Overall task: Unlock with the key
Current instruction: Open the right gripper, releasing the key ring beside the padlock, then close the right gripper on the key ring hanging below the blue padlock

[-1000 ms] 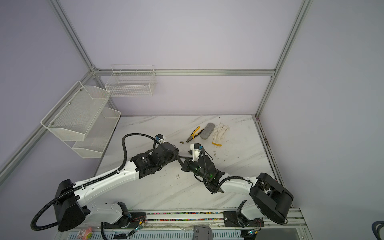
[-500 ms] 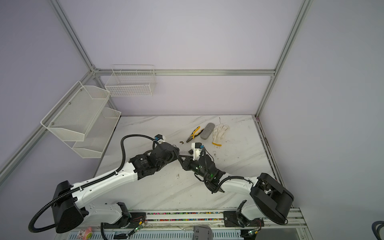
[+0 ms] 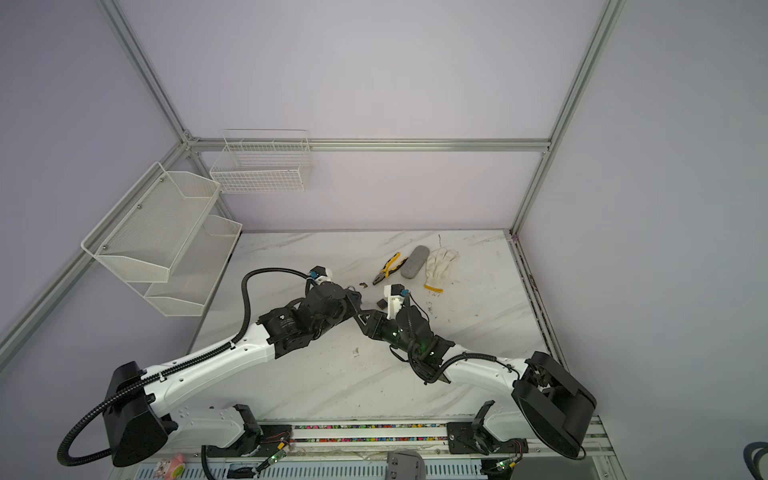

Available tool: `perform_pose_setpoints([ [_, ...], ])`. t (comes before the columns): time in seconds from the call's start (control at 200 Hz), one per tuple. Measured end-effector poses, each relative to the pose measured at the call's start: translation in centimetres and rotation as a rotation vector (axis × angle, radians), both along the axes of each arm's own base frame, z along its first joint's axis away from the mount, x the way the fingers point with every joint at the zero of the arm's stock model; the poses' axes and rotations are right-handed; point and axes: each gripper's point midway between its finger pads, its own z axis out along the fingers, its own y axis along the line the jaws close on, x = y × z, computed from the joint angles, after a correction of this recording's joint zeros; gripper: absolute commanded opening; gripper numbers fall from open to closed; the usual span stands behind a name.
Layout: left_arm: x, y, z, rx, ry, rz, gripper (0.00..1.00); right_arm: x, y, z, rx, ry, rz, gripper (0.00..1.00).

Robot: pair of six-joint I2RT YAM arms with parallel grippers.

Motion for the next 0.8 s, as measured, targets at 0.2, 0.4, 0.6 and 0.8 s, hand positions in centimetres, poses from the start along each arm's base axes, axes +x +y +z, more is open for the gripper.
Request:
perform_pose_setpoints([
  [0.2, 0.01, 0.0, -0.01, 0.0, 0.0, 0.0, 0.0, -0.02, -0.36, 0.25, -0.008, 0.004, -0.012, 0.37],
  [0.4, 0.0, 0.0, 0.0, 0.0, 0.0, 0.0, 0.0, 0.1, -0.23, 0.72, -0.001, 0.0, -0.013, 0.3],
  [0.6, 0.0, 0.0, -0.01, 0.0, 0.0, 0.0, 0.0, 0.11, -0.18, 0.72, 0.0, 0.001, -0.012, 0.26],
  [0.8, -0.01, -0.02, -0.02, -0.002, 0.001, 0.0, 0.0, 0.22, -0.01, 0.94, 0.004, -0.001, -0.011, 0.23],
])
